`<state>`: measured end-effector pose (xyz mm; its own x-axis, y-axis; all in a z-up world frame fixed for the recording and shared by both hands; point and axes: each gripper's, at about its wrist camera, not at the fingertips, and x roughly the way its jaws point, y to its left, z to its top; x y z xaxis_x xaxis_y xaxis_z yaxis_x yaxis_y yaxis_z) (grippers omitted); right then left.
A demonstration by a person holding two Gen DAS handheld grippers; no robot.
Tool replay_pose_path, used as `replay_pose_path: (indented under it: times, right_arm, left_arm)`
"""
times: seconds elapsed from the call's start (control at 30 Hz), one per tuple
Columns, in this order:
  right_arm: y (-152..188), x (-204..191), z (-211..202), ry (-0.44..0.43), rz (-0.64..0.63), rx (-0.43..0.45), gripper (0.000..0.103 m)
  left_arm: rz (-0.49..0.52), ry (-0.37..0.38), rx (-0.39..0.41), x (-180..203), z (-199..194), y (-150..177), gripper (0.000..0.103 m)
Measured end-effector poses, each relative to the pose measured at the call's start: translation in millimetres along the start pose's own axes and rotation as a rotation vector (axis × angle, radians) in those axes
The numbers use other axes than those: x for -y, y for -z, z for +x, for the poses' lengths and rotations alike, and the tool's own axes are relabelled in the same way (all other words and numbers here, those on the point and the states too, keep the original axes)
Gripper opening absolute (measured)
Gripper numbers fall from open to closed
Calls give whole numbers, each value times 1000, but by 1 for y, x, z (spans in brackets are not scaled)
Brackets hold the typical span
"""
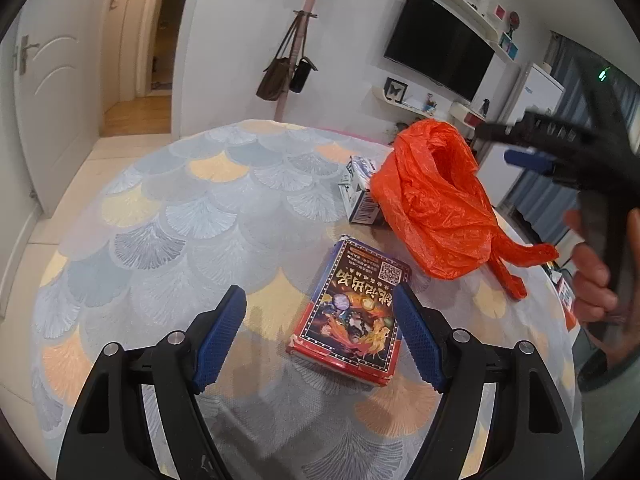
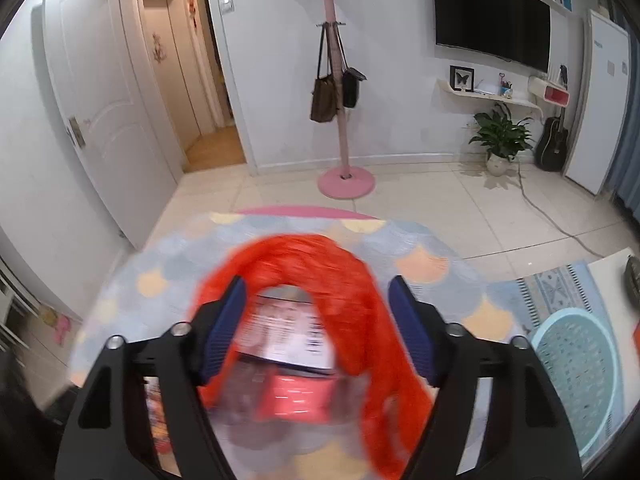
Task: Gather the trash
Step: 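Grasp the red plastic bag with right gripper while left gripper grasps the red snack box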
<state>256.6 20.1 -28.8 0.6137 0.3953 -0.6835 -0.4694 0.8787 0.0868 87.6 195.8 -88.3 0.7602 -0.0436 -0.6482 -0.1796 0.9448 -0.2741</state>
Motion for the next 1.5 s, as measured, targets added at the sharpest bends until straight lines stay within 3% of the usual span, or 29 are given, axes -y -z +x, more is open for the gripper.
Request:
replay_pose_path:
  times: [0.17,0.23,0.3,0.4,0.63,0.7,0.73,0.87,1.13,1.5]
  right_arm:
    - [9,8,33,-45,-4,-84,78]
    - [10,10,50,-62,9,-125,72]
    - [11,16,60,-88,43,-153,31]
    - [16,25,47,-88,74,-98,16]
    - [31,29,-34,-10,64,146,15]
    - [37,38,-51,-40,100,174,15]
    - [39,43,-56,-56,117,182,15]
    - [53,64,-81,-114,176,231,15]
    - [69,106,-112,-92,249,284,15]
    - [96,155,-119,-80,367,304,15]
  left_arm:
    - [41,-15,-15,11,4,0,74]
    - [62,-26,-25,14,5,1,74]
    - [68,-33,-29,16,4,2,74]
    - [83,-42,-46,19,6,4,74]
    - [129,-54,-101,29,11,2,74]
    - [150,-81,-102,33,11,-1,76]
    - [156,-91,-101,35,11,-1,80]
    - [165,-106,-109,39,11,-6,82]
    - [192,-124,-155,51,26,3,82]
    - [242,-167,-160,64,30,13,82]
